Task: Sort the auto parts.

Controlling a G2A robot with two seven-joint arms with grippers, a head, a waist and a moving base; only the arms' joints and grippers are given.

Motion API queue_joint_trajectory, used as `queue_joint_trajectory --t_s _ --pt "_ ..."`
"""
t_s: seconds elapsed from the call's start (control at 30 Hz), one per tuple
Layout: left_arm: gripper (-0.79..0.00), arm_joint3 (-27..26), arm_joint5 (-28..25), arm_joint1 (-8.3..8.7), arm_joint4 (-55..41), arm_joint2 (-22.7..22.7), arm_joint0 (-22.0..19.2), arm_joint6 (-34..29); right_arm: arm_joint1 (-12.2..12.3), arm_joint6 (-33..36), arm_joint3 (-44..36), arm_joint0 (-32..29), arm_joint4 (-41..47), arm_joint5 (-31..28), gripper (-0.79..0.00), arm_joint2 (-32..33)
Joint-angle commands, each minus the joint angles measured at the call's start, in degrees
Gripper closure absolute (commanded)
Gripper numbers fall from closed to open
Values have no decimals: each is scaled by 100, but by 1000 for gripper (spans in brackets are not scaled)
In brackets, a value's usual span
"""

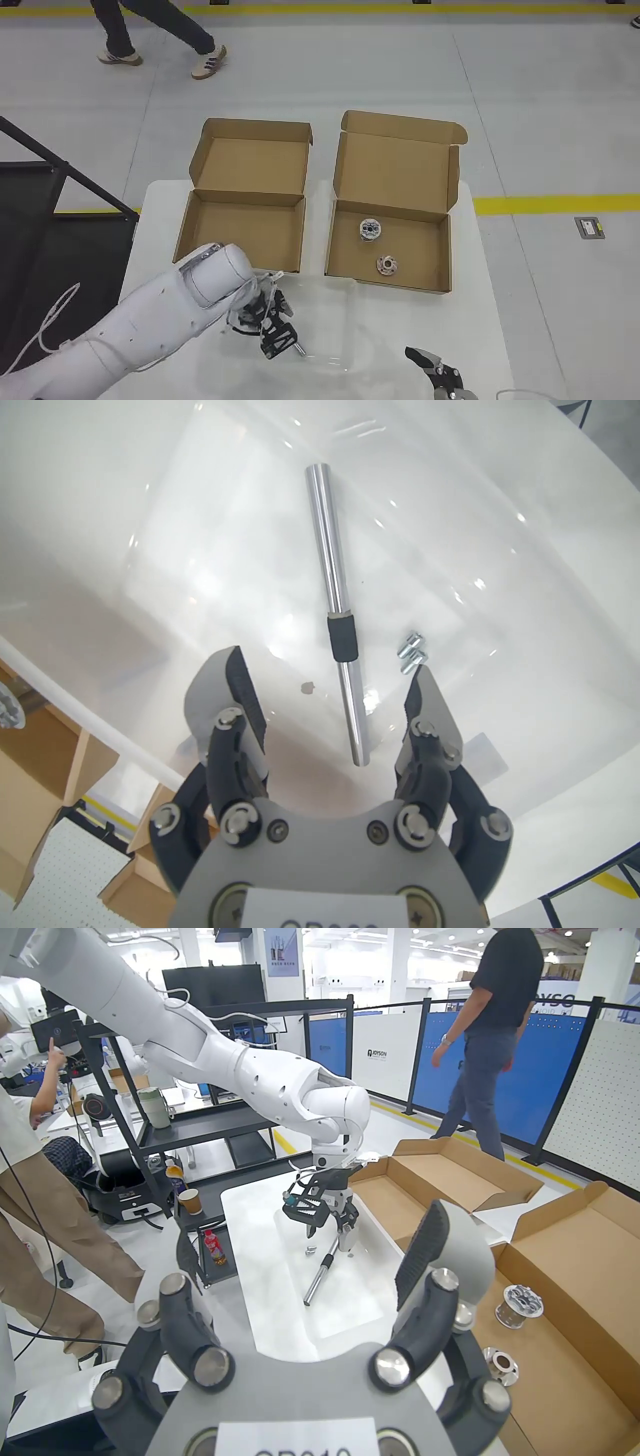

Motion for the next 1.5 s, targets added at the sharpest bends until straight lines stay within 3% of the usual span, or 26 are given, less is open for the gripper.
queue_joint_trajectory --t_s 0.0,0.1,0.33,0.6,1.0,1.47 --pt "-665 175 0 -85 -251 291 -181 0 0 0 0 0 0 0 -785 0" --pt "-665 374 0 -207 -384 407 -257 0 0 0 0 0 0 0 -785 0" --pt "-551 772 0 -453 -420 407 -190 0 0 0 0 0 0 0 -785 0" --pt "-502 1111 0 -671 -289 407 -135 0 0 0 0 0 0 0 -785 0" --pt "-382 1450 0 -884 -240 407 -86 0 0 0 0 0 0 0 -785 0" --pt "-336 1681 0 -1024 -188 407 -10 0 0 0 0 0 0 0 -785 0"
